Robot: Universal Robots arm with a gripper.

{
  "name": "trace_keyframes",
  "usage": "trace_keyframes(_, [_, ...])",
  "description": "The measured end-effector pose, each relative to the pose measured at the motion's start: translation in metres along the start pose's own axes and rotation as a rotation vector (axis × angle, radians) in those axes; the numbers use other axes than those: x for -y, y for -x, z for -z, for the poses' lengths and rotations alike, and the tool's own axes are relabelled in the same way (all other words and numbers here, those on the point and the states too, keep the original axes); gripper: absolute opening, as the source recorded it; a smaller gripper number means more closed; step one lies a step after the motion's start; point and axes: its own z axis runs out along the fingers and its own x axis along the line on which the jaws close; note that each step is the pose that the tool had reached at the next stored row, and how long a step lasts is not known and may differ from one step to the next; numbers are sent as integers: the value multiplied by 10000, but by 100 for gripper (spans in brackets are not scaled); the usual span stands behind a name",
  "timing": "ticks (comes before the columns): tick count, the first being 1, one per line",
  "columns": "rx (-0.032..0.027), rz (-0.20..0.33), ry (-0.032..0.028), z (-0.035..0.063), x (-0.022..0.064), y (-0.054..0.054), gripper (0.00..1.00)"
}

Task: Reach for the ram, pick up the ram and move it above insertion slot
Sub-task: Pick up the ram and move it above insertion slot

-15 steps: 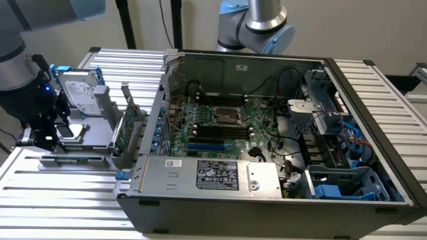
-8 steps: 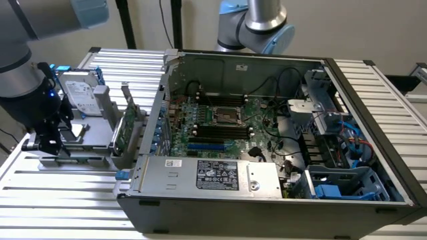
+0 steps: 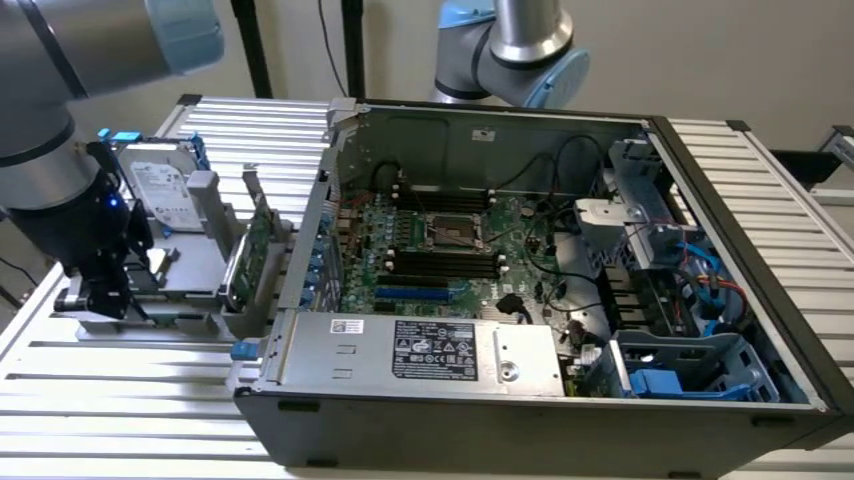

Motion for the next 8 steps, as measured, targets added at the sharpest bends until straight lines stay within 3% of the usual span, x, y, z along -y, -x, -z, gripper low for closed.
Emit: trace_keyframes(8, [4,-408,-12,-145,4,-5,48])
